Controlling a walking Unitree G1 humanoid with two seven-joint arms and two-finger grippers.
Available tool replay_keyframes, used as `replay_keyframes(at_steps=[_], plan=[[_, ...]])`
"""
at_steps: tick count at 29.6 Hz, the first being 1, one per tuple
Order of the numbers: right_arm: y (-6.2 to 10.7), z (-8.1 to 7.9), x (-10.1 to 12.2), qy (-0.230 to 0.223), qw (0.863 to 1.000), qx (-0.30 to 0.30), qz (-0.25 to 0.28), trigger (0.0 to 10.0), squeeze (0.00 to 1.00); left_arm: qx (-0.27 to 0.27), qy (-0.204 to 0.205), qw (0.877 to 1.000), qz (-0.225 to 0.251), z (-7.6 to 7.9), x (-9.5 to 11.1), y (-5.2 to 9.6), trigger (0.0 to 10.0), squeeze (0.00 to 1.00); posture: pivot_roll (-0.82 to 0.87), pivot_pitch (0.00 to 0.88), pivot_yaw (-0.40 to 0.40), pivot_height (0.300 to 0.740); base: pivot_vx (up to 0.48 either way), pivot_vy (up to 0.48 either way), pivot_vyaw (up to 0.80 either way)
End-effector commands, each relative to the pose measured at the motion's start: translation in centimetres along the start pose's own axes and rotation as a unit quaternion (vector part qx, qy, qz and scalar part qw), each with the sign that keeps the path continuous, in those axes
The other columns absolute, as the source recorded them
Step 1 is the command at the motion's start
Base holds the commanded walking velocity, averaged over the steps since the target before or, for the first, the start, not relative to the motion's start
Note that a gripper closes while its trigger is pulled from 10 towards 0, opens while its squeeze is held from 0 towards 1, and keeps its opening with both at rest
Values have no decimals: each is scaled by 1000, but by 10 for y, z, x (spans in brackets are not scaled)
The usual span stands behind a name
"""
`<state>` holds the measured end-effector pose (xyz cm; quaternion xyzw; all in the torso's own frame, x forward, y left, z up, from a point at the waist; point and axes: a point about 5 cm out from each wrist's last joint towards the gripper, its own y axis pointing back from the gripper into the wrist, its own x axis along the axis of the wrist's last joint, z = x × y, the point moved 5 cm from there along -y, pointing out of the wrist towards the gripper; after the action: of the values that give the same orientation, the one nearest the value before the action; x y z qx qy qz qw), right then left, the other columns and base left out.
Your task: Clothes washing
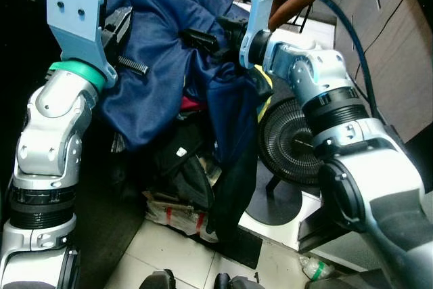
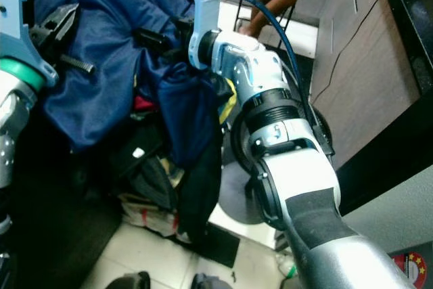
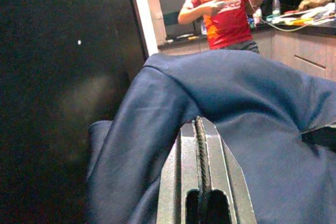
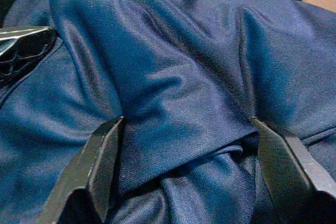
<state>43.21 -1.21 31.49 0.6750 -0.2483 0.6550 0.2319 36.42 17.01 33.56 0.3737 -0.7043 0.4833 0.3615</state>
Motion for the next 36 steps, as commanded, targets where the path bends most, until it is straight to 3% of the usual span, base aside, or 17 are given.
replay_keyframes(at_steps=[1,10,12,25,28,29,31,33,34,35,36], plan=[[4,17,-44,-14,997,-52,-58,0,0,6,-2,1000,-7,-3,-2,4,10000,0,142,52,-40,740,0,0,0],[5,26,-33,14,996,-90,-7,0,0,9,-2,1000,-10,-4,-3,5,10000,0,144,55,-36,740,0,0,0],[6,32,-18,-3,994,-104,35,0,0,7,-2,1000,-11,-3,-3,5,10000,0,144,55,-36,740,0,0,0],[9,33,2,-22,989,-107,95,0,0,8,0,1000,-13,-3,-4,5,10000,0,144,55,-36,740,0,0,0],[17,36,29,-4,979,-122,164,0,0,9,0,1000,-13,-4,-4,5,10000,0,144,55,-27,740,0,0,0],[17,36,29,-4,979,-122,164,0,0,9,0,1000,-13,-4,-4,5,10000,0,144,55,-27,740,0,0,0],[27,38,53,11,965,-137,223,0,0,9,0,1000,-13,-4,-4,5,10000,0,144,55,-27,740,0,0,0],[27,38,53,11,965,-137,223,0,0,9,0,1000,-13,-4,-4,5,10000,0,144,55,-27,740,0,0,0],[32,39,62,14,959,-143,246,0,0,9,0,1000,-13,-4,-4,5,10000,0,144,55,-27,740,0,0,0],[44,36,89,47,941,-157,297,8235,0,9,1,1000,-14,-4,-5,6,10000,0,146,53,-25,740,0,0,0],[44,36,89,47,941,-157,297,8235,0,9,1,1000,-14,-4,-5,6,10000,0,146,53,-25,740,0,0,0]])
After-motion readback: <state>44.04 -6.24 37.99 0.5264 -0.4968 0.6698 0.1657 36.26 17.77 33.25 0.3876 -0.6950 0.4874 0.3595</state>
